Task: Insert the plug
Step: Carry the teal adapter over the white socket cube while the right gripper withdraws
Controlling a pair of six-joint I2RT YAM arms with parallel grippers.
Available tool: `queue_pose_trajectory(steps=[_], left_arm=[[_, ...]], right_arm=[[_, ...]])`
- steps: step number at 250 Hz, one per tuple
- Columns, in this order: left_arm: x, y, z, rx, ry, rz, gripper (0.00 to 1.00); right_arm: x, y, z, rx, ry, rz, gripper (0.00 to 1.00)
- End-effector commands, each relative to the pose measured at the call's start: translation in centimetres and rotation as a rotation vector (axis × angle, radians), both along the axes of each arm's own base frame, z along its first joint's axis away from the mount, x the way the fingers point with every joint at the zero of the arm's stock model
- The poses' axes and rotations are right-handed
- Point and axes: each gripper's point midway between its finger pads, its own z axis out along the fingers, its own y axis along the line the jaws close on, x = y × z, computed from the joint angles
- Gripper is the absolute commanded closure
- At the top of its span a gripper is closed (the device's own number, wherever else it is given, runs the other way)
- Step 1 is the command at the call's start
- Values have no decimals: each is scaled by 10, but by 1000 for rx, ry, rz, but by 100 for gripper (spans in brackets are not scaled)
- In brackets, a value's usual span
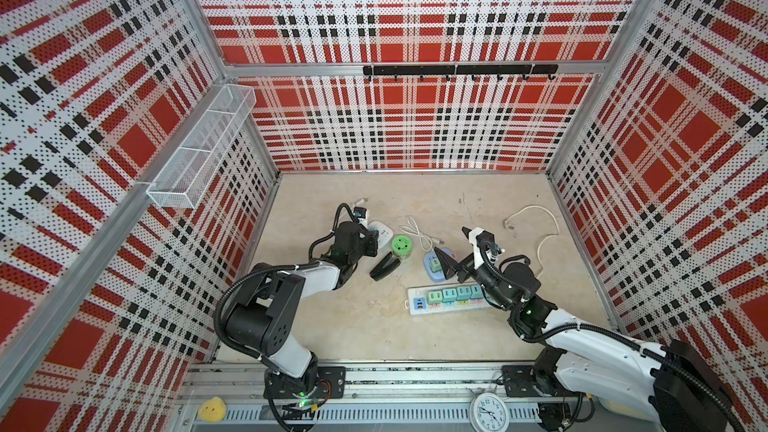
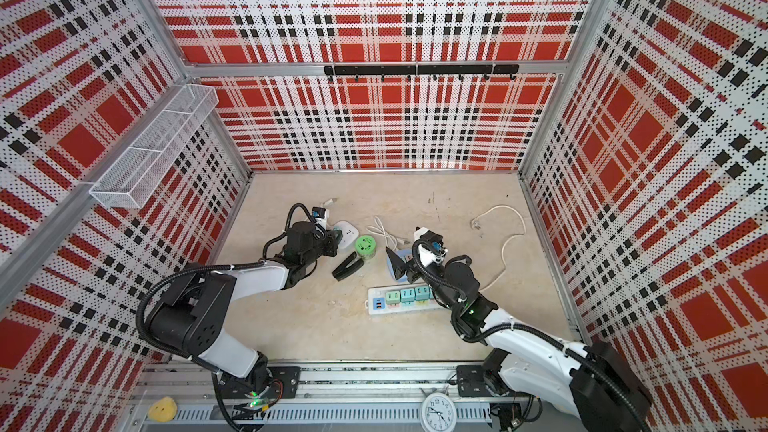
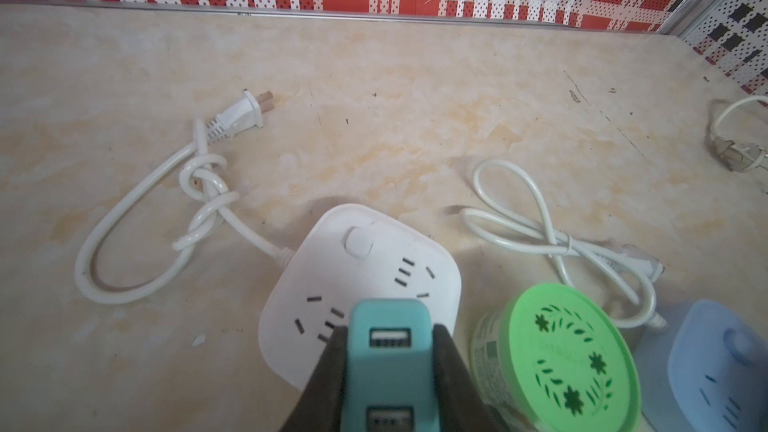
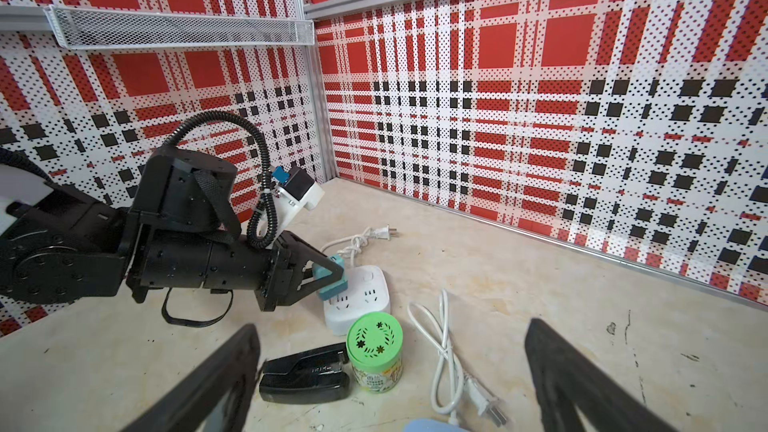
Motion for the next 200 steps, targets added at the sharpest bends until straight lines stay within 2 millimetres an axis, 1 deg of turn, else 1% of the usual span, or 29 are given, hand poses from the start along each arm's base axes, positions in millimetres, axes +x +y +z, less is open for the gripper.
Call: queue_pose_trajectory(steps=[1, 13, 34, 80, 108, 129, 153, 172, 200], left_arm=[[14, -12, 24, -19, -102, -48, 100], [14, -21, 27, -9, -123, -83, 100], [19, -32, 29, -1, -133, -116, 100], [37, -38, 25, -41, -115, -138, 100], [45, -37, 19, -43, -100, -118, 100], [47, -32, 17, -49, -89, -98, 100], [48, -26, 15, -22, -80, -65, 100], [48, -21, 9, -3, -54, -43, 100], [46, -24, 6, -10, -37, -44, 100]], right_arm=[[-1, -6, 3, 18, -16, -16, 0], [-1, -7, 2, 17, -15, -18, 0], [0, -8, 0, 15, -12, -21, 0], [-3, -10, 0, 21, -15, -19, 0], [-4, -14, -1, 17, -14, -26, 0], [-6, -16, 0, 17, -18, -29, 0], [-7, -17, 2, 17, -21, -29, 0], [-8, -18, 3, 17, -22, -26, 0], [-9, -18, 3, 23, -24, -25, 0]])
